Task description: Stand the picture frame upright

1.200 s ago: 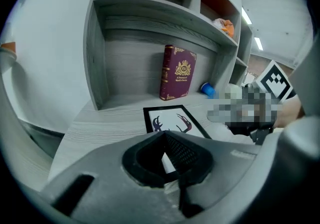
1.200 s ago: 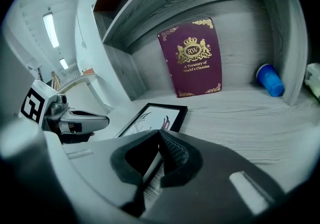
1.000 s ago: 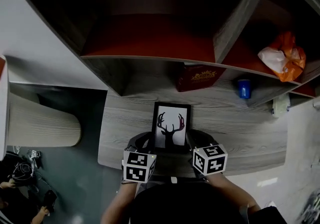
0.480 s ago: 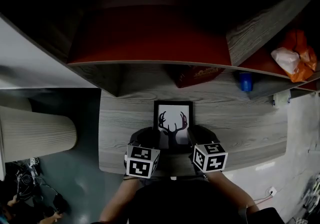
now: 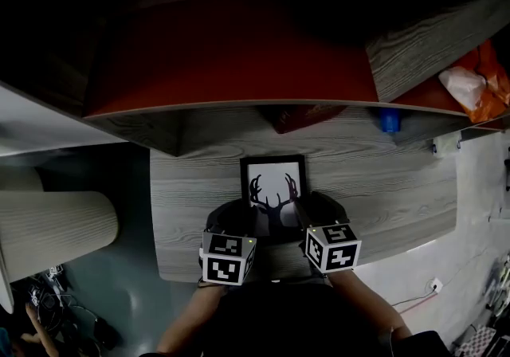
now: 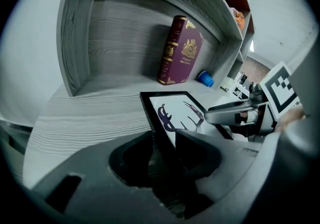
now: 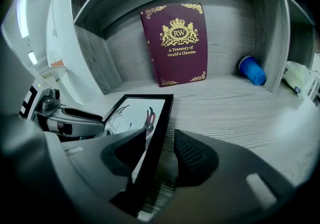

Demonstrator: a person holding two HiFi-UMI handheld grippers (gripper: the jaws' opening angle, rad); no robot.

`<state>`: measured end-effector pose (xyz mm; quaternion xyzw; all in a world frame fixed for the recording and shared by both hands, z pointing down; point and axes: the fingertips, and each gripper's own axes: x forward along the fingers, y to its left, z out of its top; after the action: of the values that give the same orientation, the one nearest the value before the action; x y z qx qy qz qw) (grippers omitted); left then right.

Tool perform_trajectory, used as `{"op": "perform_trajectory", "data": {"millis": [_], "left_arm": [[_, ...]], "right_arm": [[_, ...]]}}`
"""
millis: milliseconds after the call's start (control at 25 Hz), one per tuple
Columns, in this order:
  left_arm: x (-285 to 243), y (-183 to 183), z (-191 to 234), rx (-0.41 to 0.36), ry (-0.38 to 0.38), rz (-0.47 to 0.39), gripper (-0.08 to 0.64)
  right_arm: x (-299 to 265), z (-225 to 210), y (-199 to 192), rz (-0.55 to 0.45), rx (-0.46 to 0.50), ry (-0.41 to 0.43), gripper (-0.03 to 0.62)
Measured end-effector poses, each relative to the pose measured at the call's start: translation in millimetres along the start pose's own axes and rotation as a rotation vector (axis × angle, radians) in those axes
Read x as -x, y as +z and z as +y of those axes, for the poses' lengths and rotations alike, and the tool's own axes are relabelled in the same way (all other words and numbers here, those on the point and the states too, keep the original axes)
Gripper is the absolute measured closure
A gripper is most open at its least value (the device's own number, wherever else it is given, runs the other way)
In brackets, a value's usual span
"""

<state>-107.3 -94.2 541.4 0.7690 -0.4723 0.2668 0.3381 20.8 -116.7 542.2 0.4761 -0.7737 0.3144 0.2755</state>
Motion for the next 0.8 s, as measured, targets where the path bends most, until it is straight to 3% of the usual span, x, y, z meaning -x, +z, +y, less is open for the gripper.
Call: {"op": "perform_trajectory", "data": {"millis": [320,560,800], "left_arm": [[-0.3,-1.4,-5.9,0.007,-0.042,0.001,0.395],[-1.0,-1.1,-9.1,0.006,-0.061,0.003,0.385],[-3.5,-1.8,-8.0,0.036,0.008,-0.016,0.394]], "right_arm": [[-4.4,12.6,-1.2,-0.009,-0.03,0.003,0.358],[-6.6,16.4,-0.8,-0.013,-0.001,-0.015,0.337],[-6.4,18.2,-2.5,-0.023,-0.003,-0.005,0.345]]}}
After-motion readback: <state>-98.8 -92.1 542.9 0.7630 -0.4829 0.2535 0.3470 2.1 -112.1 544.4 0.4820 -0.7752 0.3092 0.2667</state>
